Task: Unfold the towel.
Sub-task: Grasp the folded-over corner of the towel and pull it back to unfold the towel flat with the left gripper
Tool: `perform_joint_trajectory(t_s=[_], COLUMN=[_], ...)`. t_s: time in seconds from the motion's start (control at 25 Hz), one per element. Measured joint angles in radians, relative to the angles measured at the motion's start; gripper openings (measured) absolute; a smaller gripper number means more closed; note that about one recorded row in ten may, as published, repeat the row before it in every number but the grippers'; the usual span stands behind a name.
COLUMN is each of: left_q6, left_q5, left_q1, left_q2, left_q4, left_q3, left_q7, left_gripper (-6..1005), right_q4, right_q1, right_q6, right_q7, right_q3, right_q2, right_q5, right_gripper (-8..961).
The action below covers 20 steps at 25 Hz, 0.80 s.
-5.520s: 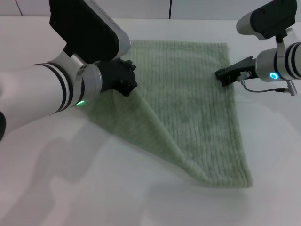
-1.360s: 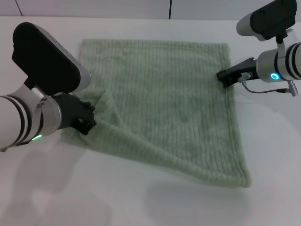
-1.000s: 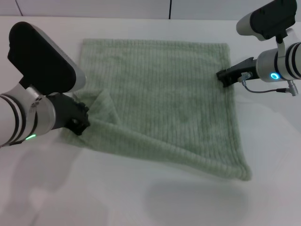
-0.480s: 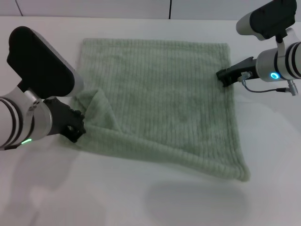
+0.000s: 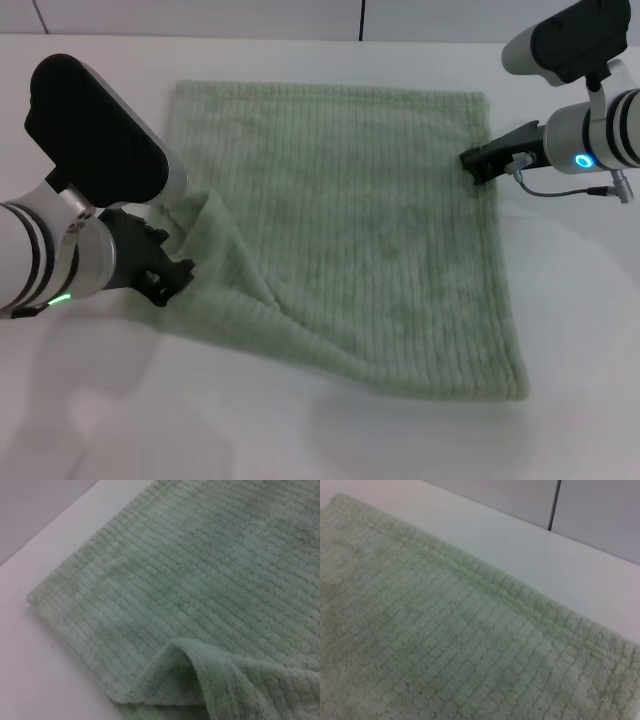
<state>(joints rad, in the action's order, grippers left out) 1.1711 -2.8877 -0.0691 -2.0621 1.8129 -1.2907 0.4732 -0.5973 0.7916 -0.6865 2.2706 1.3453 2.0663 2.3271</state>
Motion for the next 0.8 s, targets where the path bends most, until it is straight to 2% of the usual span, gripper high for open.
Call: perform_joint_trajectory(t_s=[0.04, 0.48, 0.64, 0.8], left_q6=[0.0, -0.041, -0.071, -0.097], left_q5=[-0.001, -0.002, -0.003, -0.001], left_q1=[-0.001, 0.006, 0.003, -0.013], left_q2=[0.0, 0.0, -0.001, -0.002], left_q4=[0.003, 0.072, 0.086, 0.079], left_q3=[-0.004, -0.054, -0.044, -0.018], left_q7=[0.004, 0.009, 0.006, 0.005], left_gripper=[354, 571, 758, 758], right_q4=[0.001, -0.001, -0.002, -0.002], right_q1=[0.0, 0.0, 0.0, 0.0], right_q6=[0.0, -0.001, -0.001, -0.001], right_q7=[-0.001, -0.004, -0.005, -0.001], right_q3=[0.0, 0.0, 0.0, 0.0], right_q2=[0.0, 0.0, 0.0, 0.0], right_q5=[0.0, 0.0, 0.0, 0.015], right_gripper=[0, -1, -1, -1])
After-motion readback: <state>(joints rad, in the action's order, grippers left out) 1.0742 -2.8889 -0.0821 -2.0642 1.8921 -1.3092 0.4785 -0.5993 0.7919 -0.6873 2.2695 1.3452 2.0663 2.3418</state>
